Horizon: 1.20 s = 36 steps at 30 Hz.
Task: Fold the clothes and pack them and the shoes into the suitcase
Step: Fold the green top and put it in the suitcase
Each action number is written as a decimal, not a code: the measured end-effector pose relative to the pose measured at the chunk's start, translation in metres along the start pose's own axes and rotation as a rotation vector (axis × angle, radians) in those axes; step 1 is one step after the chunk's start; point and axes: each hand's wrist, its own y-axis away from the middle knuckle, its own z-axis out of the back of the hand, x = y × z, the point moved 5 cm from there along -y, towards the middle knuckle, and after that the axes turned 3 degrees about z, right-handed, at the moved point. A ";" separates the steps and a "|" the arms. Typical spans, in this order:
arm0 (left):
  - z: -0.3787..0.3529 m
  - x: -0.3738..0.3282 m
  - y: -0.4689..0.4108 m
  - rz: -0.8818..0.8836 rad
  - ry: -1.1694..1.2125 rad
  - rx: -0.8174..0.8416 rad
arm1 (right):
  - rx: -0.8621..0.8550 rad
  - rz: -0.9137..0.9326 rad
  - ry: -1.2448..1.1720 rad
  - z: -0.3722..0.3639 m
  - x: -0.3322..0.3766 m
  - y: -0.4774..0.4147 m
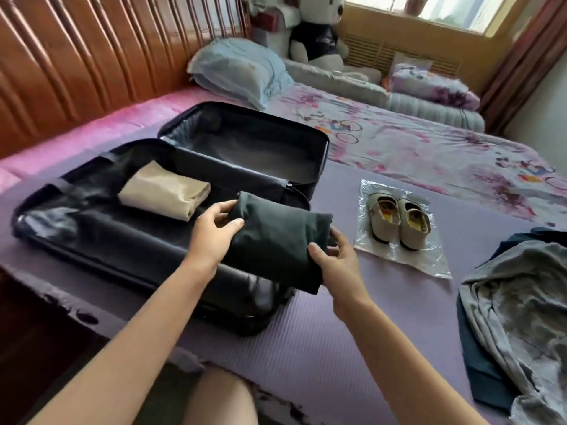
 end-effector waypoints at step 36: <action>0.146 0.096 -0.259 -0.104 -1.056 -0.140 | 0.414 0.208 0.728 -0.310 -0.048 -0.182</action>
